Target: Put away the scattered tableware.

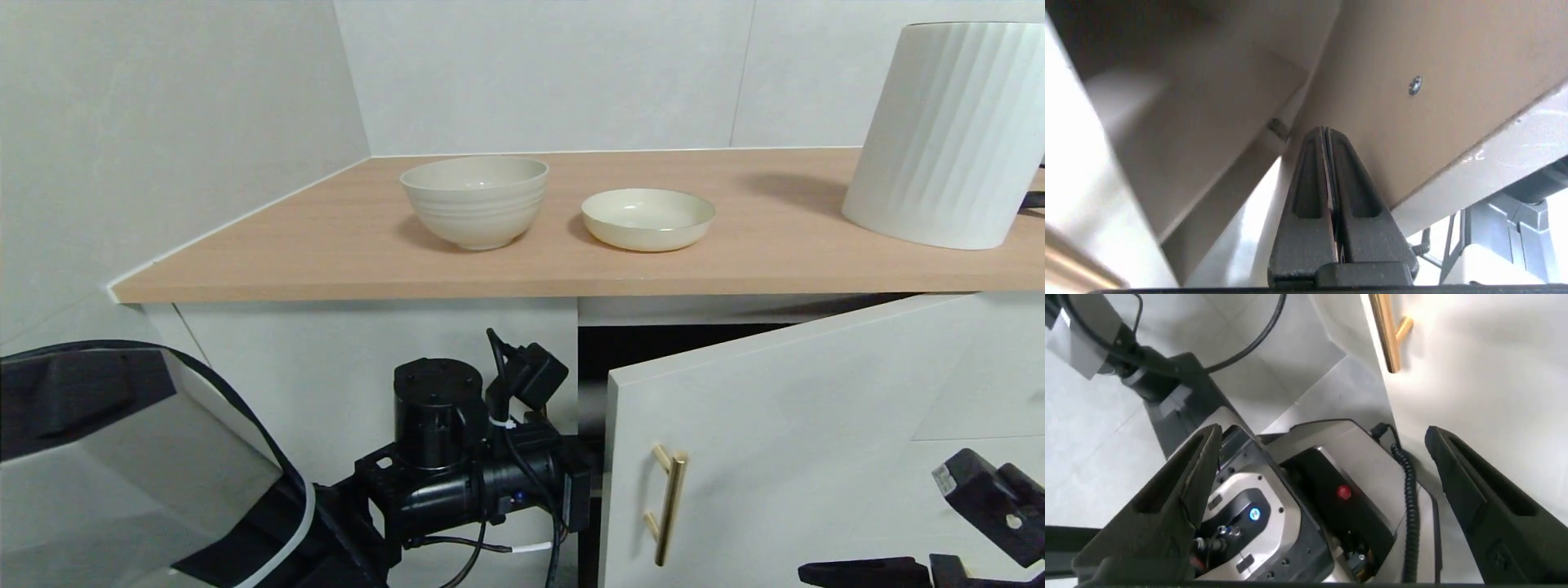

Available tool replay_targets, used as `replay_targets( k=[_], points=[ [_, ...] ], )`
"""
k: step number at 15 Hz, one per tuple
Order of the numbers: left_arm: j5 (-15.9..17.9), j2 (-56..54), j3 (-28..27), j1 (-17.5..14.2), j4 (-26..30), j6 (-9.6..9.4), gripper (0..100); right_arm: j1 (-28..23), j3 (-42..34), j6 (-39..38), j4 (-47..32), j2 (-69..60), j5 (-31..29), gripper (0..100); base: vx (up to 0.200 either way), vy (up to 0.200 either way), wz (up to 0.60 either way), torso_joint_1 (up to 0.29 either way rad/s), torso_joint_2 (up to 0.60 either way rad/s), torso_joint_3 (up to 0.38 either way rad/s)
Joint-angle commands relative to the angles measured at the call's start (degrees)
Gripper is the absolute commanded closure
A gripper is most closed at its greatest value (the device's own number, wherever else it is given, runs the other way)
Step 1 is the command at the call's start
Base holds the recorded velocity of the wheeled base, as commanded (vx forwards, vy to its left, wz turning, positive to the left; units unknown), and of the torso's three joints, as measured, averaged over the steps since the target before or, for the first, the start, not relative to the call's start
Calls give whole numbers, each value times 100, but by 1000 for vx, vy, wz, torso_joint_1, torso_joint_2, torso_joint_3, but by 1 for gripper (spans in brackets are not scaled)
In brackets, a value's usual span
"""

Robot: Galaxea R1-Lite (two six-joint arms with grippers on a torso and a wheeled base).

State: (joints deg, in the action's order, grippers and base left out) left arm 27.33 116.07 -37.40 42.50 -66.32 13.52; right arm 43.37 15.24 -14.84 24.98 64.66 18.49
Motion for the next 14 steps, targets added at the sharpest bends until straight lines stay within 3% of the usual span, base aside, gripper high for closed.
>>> replay_targets(
  k=[1, 7, 11, 14],
  points=[
    [-9, -49, -162, 13, 84, 10, 100, 48, -30, -2, -2, -32, 5, 0, -200, 0, 0, 7, -2, 7],
    [-44, 303, -988, 39, 514, 19, 100, 92, -100, 7, -2, -50, -4, 0, -33, 0, 0, -1, 0, 0],
    [-52, 285, -1173, 83, 752, 19, 100, 92, -135, 7, -2, -59, 5, 0, 0, 0, 0, 0, 0, 0],
    [-52, 259, -1217, 145, 787, 19, 100, 92, -135, 7, -2, -59, 5, 0, -200, 0, 0, 2, 5, 1]
  ],
)
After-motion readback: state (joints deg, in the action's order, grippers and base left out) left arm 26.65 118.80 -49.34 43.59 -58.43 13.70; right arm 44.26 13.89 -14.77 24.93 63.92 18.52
